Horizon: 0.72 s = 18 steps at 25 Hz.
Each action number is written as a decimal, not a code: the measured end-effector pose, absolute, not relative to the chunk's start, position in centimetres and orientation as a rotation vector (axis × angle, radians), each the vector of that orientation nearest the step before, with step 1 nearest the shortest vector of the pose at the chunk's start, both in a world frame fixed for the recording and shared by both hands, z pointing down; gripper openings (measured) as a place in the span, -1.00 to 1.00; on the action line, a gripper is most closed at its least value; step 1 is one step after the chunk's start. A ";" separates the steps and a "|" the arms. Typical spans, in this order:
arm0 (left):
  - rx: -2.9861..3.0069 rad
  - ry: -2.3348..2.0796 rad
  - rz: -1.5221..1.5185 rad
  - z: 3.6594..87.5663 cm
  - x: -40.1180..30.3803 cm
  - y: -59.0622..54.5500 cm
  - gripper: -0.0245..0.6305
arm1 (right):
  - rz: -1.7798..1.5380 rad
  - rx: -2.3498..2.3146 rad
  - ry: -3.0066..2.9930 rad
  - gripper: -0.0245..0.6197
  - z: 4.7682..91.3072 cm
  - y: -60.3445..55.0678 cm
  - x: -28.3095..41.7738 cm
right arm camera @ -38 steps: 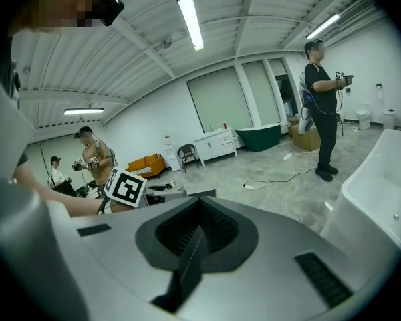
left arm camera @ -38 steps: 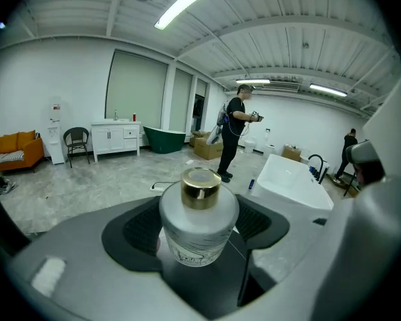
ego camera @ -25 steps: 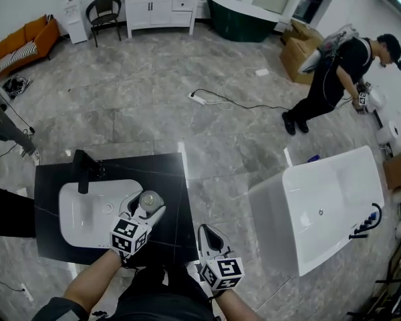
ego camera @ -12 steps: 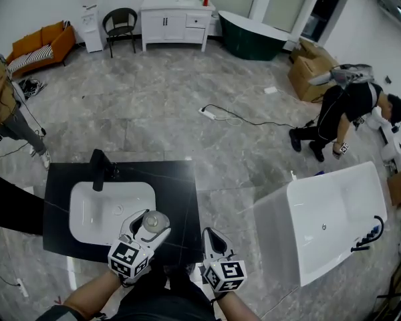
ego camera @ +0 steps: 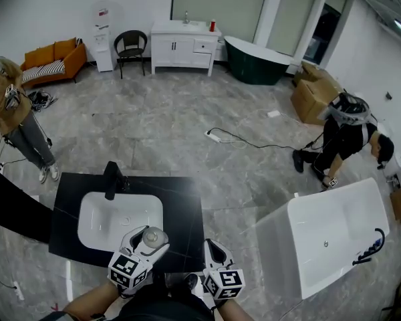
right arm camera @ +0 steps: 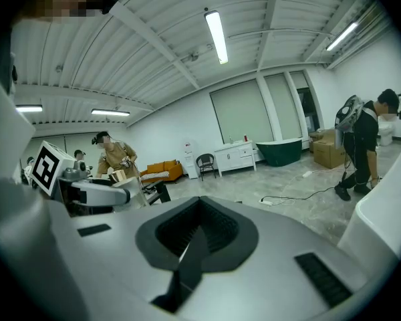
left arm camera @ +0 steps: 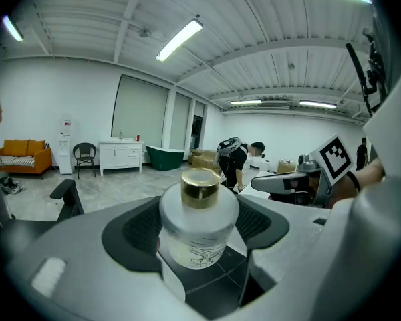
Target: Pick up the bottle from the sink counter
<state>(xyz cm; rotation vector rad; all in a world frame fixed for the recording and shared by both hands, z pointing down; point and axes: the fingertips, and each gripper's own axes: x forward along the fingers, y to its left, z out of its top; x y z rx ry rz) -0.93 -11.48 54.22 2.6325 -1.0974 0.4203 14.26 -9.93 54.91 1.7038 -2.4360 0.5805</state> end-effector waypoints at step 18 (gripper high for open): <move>2.702 -1.045 0.411 50.8 -0.5 -8.3 0.10 | 0.427 1.781 -2.518 -0.90 49.6 -9.4 14.6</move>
